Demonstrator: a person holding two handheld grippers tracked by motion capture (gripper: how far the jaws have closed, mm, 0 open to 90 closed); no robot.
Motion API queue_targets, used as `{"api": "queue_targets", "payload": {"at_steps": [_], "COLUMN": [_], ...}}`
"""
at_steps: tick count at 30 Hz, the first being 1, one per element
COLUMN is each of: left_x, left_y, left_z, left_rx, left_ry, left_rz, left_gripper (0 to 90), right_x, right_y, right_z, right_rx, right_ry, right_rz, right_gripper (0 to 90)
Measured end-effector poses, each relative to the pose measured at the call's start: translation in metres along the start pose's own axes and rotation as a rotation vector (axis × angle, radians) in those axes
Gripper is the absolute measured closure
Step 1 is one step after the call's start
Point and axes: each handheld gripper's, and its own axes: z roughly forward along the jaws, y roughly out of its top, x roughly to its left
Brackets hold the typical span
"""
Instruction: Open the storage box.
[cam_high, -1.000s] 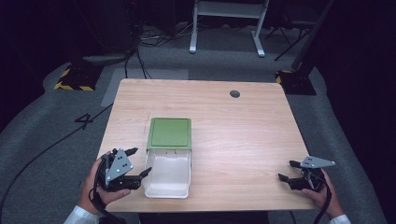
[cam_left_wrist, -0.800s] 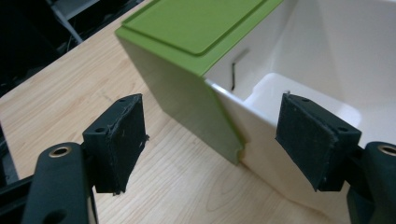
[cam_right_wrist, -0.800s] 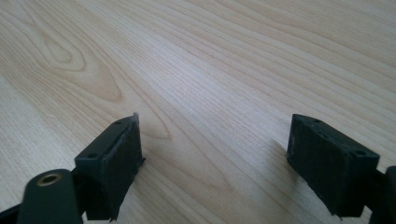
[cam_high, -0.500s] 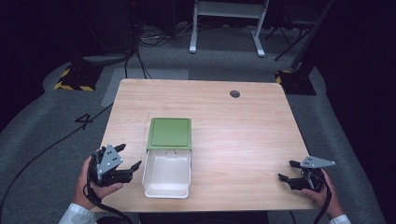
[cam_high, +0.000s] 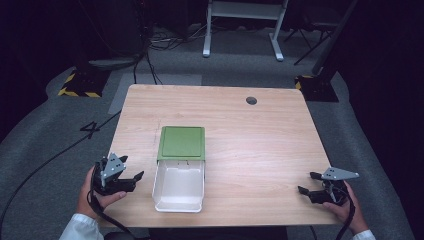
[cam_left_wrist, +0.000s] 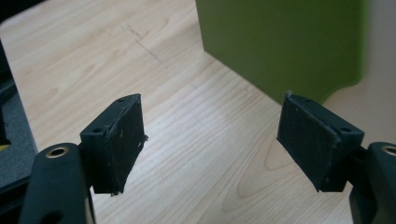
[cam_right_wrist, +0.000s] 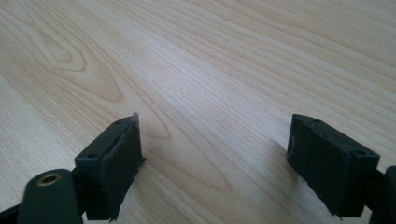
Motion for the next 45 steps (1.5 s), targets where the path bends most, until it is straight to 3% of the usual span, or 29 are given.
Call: {"api": "queue_targets", "payload": {"at_steps": [8,28,35,45], "left_x": [0.003,0.005,0.005,0.003], "left_y": [-0.014,-0.036,-0.041,-0.042], "left_z": [0.015,0.029,0.029,0.029], "left_rx": [0.07,0.149,0.127,0.123], "left_ry": [-0.024,-0.073,-0.079,-0.059], "left_rz": [-0.019,-0.08,-0.137,-0.157], "left_gripper": [22.8,18.9,17.7,16.4], "right_x": [0.0,0.0,0.001,0.001], "right_y": [0.0,0.0,0.0,0.0], "right_z": [0.0,0.0,-0.001,-0.001], "right_rx": [0.0,0.001,0.001,0.001], "right_ry": [0.0,0.001,0.004,0.007], "right_rz": [0.0,-0.002,-0.004,-0.01], "right_gripper": [17.9,18.0,18.2,18.2]}}
